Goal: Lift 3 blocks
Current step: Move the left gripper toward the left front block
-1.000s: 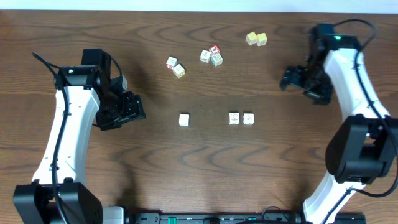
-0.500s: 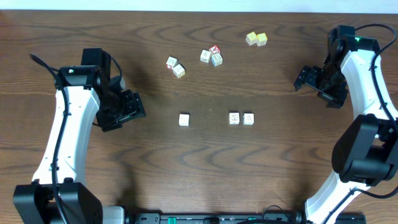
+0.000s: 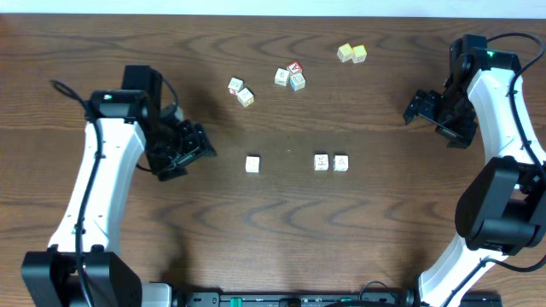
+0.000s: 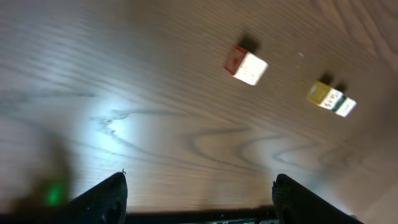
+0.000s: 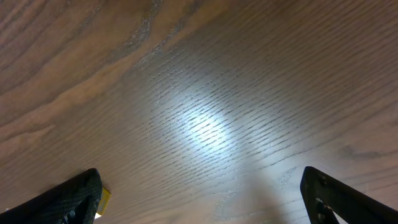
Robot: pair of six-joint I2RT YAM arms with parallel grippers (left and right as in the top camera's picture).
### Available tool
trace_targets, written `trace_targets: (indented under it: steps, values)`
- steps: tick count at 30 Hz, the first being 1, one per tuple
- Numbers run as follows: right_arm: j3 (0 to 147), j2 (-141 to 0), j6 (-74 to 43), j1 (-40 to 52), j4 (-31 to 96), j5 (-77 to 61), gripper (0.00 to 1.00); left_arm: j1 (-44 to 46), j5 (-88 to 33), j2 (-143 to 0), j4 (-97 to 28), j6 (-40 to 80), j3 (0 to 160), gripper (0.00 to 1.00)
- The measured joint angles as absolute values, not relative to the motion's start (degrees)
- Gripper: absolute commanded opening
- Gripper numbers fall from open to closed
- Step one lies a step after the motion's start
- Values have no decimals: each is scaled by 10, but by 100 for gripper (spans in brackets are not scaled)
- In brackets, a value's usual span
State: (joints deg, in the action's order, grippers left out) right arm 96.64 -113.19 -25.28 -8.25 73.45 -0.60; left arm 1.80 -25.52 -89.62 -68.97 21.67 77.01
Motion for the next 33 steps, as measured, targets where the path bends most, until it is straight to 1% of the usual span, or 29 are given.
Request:
trace_targets:
  steps: [8, 15, 23, 27, 33]
  values:
    - [966, -1132, -253, -83, 735, -6, 99, 70, -225, -896, -672, 216, 770, 75]
    - [966, -1132, -253, -83, 735, -6, 99, 94, -187, -896, -647, 216, 770, 75]
    - [966, -1132, -253, -83, 735, -6, 99, 136, -176, -896, -630, 148, 770, 75]
    - [966, -1132, -253, -83, 735, -6, 99, 157, -159, -896, -606, 133, 770, 75]
    - [966, -1132, -253, -83, 735, -6, 99, 162, -136, -898, -576, 122, 770, 74]
